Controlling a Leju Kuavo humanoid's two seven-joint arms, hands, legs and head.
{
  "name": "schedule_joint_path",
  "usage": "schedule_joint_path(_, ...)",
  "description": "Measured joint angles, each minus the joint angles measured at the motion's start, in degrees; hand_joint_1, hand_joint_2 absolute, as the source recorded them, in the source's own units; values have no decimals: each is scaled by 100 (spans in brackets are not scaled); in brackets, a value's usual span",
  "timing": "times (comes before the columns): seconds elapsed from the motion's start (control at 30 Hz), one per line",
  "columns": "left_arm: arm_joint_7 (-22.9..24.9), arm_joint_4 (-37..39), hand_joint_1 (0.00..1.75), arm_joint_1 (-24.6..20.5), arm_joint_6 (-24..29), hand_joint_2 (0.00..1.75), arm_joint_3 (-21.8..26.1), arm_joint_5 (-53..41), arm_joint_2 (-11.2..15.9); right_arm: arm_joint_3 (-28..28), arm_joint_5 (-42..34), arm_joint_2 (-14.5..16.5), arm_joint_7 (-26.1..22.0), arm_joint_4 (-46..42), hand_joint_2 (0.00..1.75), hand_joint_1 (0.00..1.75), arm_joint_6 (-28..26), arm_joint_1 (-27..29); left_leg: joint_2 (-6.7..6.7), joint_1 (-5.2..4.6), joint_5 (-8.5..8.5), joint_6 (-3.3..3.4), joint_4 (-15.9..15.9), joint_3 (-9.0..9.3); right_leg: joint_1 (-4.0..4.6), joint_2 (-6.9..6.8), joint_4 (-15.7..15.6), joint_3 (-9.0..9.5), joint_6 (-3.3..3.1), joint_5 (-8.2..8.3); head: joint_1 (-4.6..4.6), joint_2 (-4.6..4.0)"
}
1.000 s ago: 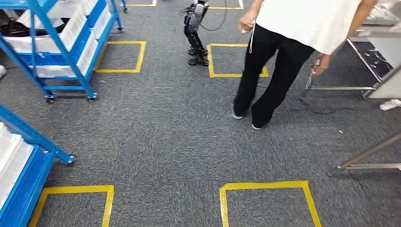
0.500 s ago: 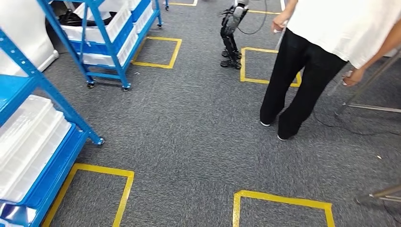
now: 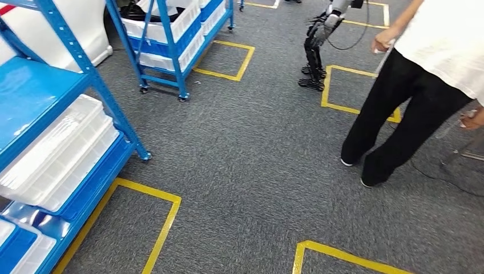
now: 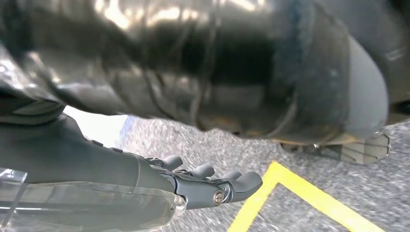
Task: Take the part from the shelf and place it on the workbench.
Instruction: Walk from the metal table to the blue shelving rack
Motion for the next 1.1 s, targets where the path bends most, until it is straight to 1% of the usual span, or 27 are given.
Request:
schedule_joint_path(0.03, -3, -1, 0, -5, -1, 0, 0, -2, 4, -1, 0, 4, -5, 2, 0, 0, -1, -2, -61, 1, 12, -38, 10, -23, -1, 105, -231, 97, -5, 76, -1, 0)
schedule_joint_path(0.07, -5, -1, 0, -6, -1, 0, 0, -4, 9, -1, 0, 10, -8, 4, 0, 0, -1, -5, -116, 2, 28, -79, 13, -50, 11, 171, -308, 118, -16, 79, -1, 0)
schedule_joint_path(0.13, -7, -2, 0, 6, -2, 0, 0, -9, 22, -2, -1, 23, -15, 6, 0, 0, -1, -15, -215, 16, 62, -158, 4, -92, 35, 47, -319, 104, -75, 112, -2, 0)
schedule_joint_path(0.17, -7, -2, 0, 14, -3, 0, 0, -11, 27, -2, -1, 28, -15, 6, 0, 0, -1, -16, -159, 20, 35, -180, 40, -118, 37, -25, -336, 105, -120, 131, -2, 0)
schedule_joint_path(0.2, -6, -2, 0, 18, -5, 0, 0, -14, 32, -3, -2, 32, -16, 7, 0, 0, -2, -14, -31, 20, -58, -196, 168, -181, 38, -108, -355, 102, -175, 151, -5, 0)
schedule_joint_path(0.27, -4, -2, 0, 7, -13, 0, -1, -19, 35, -5, -2, 37, -17, 9, 0, 0, -3, 3, 309, 12, -431, -213, 772, -444, 64, -284, -376, 82, -256, 172, -9, 0)
schedule_joint_path(0.3, -4, -2, 0, 0, -16, 0, -1, -22, 34, -7, -2, 39, -18, 10, 0, 0, -3, 12, 400, 12, -642, -223, 1180, -618, 89, -376, -374, 63, -280, 174, -10, 0)
schedule_joint_path(0.33, -6, -2, 0, -4, -17, 0, -2, -28, 34, -8, -2, 40, -18, 10, 0, 0, -3, 20, 436, 13, -788, -231, 1522, -752, 114, -471, -370, 47, -289, 174, -10, 0)
schedule_joint_path(0.37, -8, -2, 0, -1, -18, 0, -2, -38, 36, -9, -2, 42, -18, 10, 0, 0, -3, 22, 452, 12, -835, -230, 1692, -794, 136, -564, -366, 36, -296, 172, -10, 0)
schedule_joint_path(0.4, -9, -2, 0, 7, -18, 0, -2, -48, 37, -11, -2, 42, -16, 10, 0, 0, -3, 21, 468, 7, -776, -218, 1636, -717, 153, -648, -361, 31, -301, 169, -10, 0)
schedule_joint_path(0.43, -9, -2, 0, 16, -18, 0, -2, -58, 39, -13, -2, 43, -15, 10, 0, 0, -4, 19, 505, -7, -624, -193, 1335, -513, 165, -728, -355, 36, -303, 164, -10, 0)
schedule_joint_path(0.5, -9, -2, 0, 13, -17, 0, -3, -70, 40, -19, -2, 46, -11, 10, 0, 0, -8, 13, 743, -70, -342, -107, 487, -2, 189, -868, -336, 53, -290, 144, -10, 1)
schedule_joint_path(0.53, -12, -2, 0, 3, -16, 0, -4, -74, 39, -23, -2, 48, -7, 10, 0, 0, -11, 12, 848, -105, -271, -65, 187, 162, 197, -931, -327, 60, -272, 133, -10, 1)
schedule_joint_path(0.57, -15, -2, 0, -3, -15, 0, -5, -78, 36, -28, -2, 49, -3, 10, 0, 0, -15, 10, 914, -134, -258, -32, 43, 227, 201, -986, -322, 64, -251, 124, -9, 1)
schedule_joint_path(0.63, -19, -2, 0, 10, -13, 0, -8, -81, 27, -36, -3, 52, 4, 10, 0, 0, -28, -6, 824, -144, -238, 13, -16, 217, 203, -1093, -332, 87, -203, 121, -9, 1)
schedule_joint_path(0.67, -19, -2, 0, 23, -10, 0, -8, -82, 15, -39, -3, 51, 7, 10, 0, 0, -34, -13, 765, -125, -208, 34, -56, 235, 198, -1075, -319, 102, -174, 102, -9, 1)
schedule_joint_path(0.73, -12, -2, 0, 28, -4, 0, -10, -81, -9, -45, -3, 48, 10, 10, 0, 0, -40, -11, 649, -72, -132, 89, -142, 268, 176, -778, -42, 1, -106, -111, -7, 1)
schedule_joint_path(0.8, -4, -2, 0, 11, -1, 0, -11, -80, -26, -55, -4, 37, 16, 10, 0, 0, -40, 3, 532, -48, -91, 117, -159, 249, 118, -421, 640, -318, -45, -491, -5, 0)
schedule_joint_path(0.83, -2, -2, 0, 4, -1, 0, -11, -80, -30, -61, -4, 32, 19, 10, 0, 0, -40, 6, 462, -45, -85, 116, -149, 229, 90, -362, 981, -484, -22, -620, -6, 0)
schedule_joint_path(0.87, -2, -2, 0, 3, -1, 0, -11, -80, -35, -67, -4, 26, 22, 10, 0, 0, -40, 9, 385, -40, -82, 111, -132, 216, 64, -341, 1186, -587, -1, -647, -6, 0)
schedule_joint_path(0.9, -1, -2, 0, 6, -1, 0, -11, -80, -42, -71, -3, 21, 25, 10, 0, 0, -40, 12, 305, -32, -84, 100, -112, 208, 41, -334, 1180, -592, 20, -556, -5, 0)
schedule_joint_path(0.93, 1, -2, 0, 10, -1, 0, -11, -80, -48, -74, -3, 17, 27, 10, 0, 0, -40, 14, 222, -18, -91, 81, -86, 204, 15, -317, 961, -496, 40, -366, -6, 1)
schedule_joint_path(0.97, 4, -2, 0, 11, -1, 0, -11, -80, -55, -77, -2, 14, 28, 10, 0, 0, -40, 16, 143, -2, -105, 51, -53, 197, -16, -249, 578, -326, 64, -143, -5, 1)
schedule_joint_path(1.0, 8, -2, 0, 8, -1, 0, -11, -80, -60, -79, -2, 10, 30, 12, 0, 0, -38, 19, 73, 8, -119, 9, -16, 181, -33, -124, 228, -168, 84, 6, -4, 1)
schedule_joint_path(1.03, 12, -2, 0, 2, -1, 0, -11, -80, -62, -83, -2, 8, 31, 14, 0, 0, -37, 20, 10, 13, -127, -39, 21, 154, -45, -28, -29, -61, 73, 102, -7, 0)
schedule_joint_path(1.07, 16, -2, 0, -1, 0, 0, -11, -80, -63, -85, -2, 6, 33, 15, 0, 0, -35, 18, -41, 14, -127, -84, 46, 122, -43, 46, -158, -15, 50, 129, -7, 0)
schedule_joint_path(1.1, 18, -2, 0, 0, 1, 0, -12, -80, -63, -87, -2, 4, 36, 17, 0, 0, -33, 13, -89, 18, -114, -127, 52, 93, -22, 57, -163, -21, 5, 117, -8, 0)
